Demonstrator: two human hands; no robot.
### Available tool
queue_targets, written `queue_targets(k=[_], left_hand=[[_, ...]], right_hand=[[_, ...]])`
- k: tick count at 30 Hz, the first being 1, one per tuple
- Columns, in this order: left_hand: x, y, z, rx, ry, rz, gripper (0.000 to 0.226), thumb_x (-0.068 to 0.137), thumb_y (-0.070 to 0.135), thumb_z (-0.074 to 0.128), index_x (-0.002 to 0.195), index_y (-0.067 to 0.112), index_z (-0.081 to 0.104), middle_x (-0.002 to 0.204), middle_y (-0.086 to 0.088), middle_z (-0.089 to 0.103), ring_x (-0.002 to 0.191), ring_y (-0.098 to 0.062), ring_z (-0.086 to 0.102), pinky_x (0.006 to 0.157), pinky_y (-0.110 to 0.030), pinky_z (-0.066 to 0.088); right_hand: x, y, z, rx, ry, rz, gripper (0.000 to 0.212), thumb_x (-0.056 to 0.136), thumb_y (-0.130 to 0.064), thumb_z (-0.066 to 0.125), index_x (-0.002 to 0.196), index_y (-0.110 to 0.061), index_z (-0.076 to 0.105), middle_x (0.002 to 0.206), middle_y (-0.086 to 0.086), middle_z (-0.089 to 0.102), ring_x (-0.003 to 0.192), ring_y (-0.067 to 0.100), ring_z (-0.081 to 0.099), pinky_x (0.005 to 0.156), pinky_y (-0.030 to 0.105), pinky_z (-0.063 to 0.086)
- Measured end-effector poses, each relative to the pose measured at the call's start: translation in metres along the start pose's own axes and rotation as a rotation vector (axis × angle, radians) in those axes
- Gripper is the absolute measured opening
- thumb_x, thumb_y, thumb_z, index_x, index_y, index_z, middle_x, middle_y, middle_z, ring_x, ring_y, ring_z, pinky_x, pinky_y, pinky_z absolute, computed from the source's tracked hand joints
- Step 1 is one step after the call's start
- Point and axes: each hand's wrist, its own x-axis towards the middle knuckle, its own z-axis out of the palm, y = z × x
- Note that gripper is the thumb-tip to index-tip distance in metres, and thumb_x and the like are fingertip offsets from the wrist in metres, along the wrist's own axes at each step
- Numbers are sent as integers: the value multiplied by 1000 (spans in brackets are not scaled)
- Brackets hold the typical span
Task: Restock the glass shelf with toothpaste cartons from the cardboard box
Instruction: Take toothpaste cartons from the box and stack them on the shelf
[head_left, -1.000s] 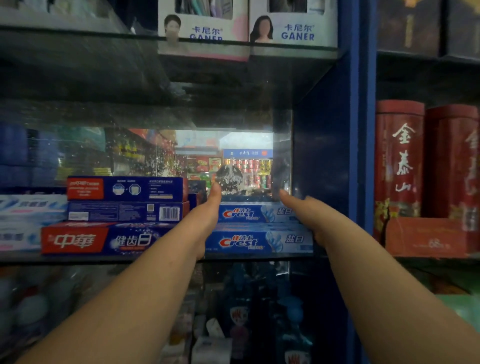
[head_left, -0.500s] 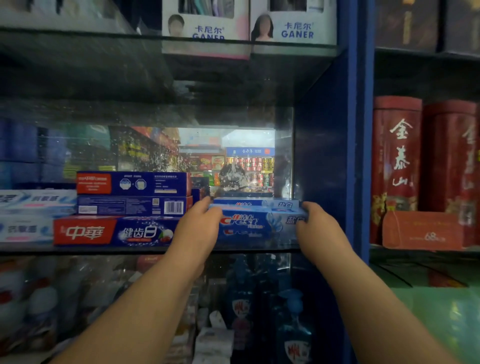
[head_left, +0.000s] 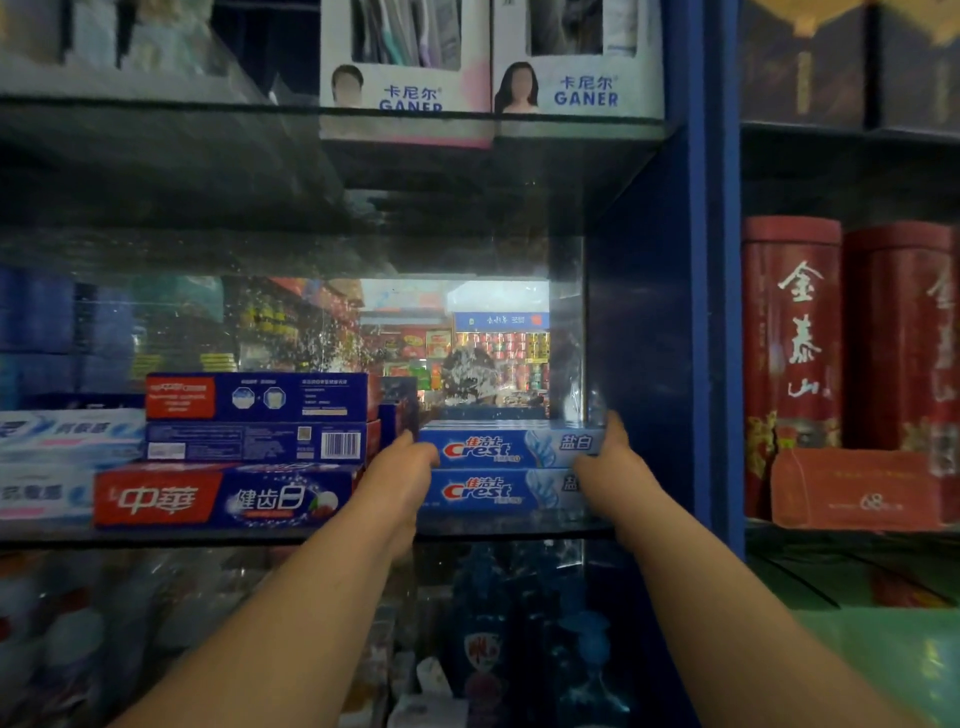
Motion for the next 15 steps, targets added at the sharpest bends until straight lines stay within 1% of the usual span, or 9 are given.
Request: queue_targets(k=[1, 2, 3, 5, 7, 9, 11, 13, 15], left_hand=[[2, 0, -1, -15, -3, -14, 42, 87, 12, 48, 128, 17, 53, 111, -11, 64, 95, -27, 68, 86, -44, 56], [3, 0, -3, -26, 3, -32, 33, 87, 11, 49, 118, 16, 57, 108, -12, 66, 95, -27, 68, 88, -45, 55], [4, 0, -4, -36, 9, -44, 27, 87, 11, 50, 113, 16, 59, 107, -13, 67, 95, -27, 68, 89, -45, 55], [7, -1, -5, -28, -2, -48, 28, 87, 10, 50, 112, 17, 59, 109, -12, 67, 97, -27, 68, 90, -46, 54], [7, -3, -5, 0, -23, -43, 32, 85, 10, 50, 115, 20, 59, 111, -11, 66, 99, -27, 67, 92, -46, 53], [9, -3, -5, 32, -48, -38, 39, 82, 9, 51, 118, 23, 58, 113, -10, 65, 101, -28, 66, 92, -46, 52], [8, -1, -3, 61, -56, -41, 40, 81, 7, 52, 118, 23, 57, 113, -10, 64, 101, -28, 66, 93, -46, 52], [7, 1, -1, 71, -54, -44, 38, 82, 4, 52, 115, 21, 57, 111, -10, 64, 100, -27, 66, 93, -46, 52], [8, 2, -1, 85, -44, -44, 45, 75, 6, 55, 118, 20, 55, 113, -11, 63, 101, -28, 65, 92, -47, 52]], right_hand=[[2, 0, 0, 30, -5, 18, 64, 92, -8, 42, 149, -27, 18, 112, 12, 59, 92, 29, 62, 78, 42, 56], [5, 0, -1, 47, -11, 30, 55, 91, -9, 44, 143, -22, 30, 110, 12, 61, 92, 28, 63, 81, 43, 56], [6, -1, -2, 50, -16, 36, 45, 91, -10, 45, 134, -18, 40, 109, 11, 62, 93, 28, 64, 84, 44, 56], [8, 0, -1, 37, -20, 39, 34, 89, -11, 45, 123, -14, 49, 107, 11, 63, 94, 28, 64, 87, 46, 55], [8, 2, 0, 33, -9, 36, 35, 87, -12, 44, 122, -14, 50, 109, 12, 63, 95, 29, 63, 88, 45, 54], [7, 2, 1, 35, -3, 30, 39, 87, -12, 43, 126, -14, 48, 110, 12, 61, 96, 29, 61, 85, 42, 54], [6, 1, 2, 32, -9, 42, 41, 88, -12, 45, 129, -14, 45, 112, 13, 60, 97, 29, 60, 83, 39, 54], [5, 0, 2, 20, -9, 63, 41, 88, -11, 46, 129, -12, 43, 115, 14, 59, 99, 30, 60, 86, 41, 53], [5, -2, 2, 11, 2, 68, 47, 89, -11, 47, 134, -11, 38, 119, 16, 57, 102, 31, 59, 90, 44, 52]])
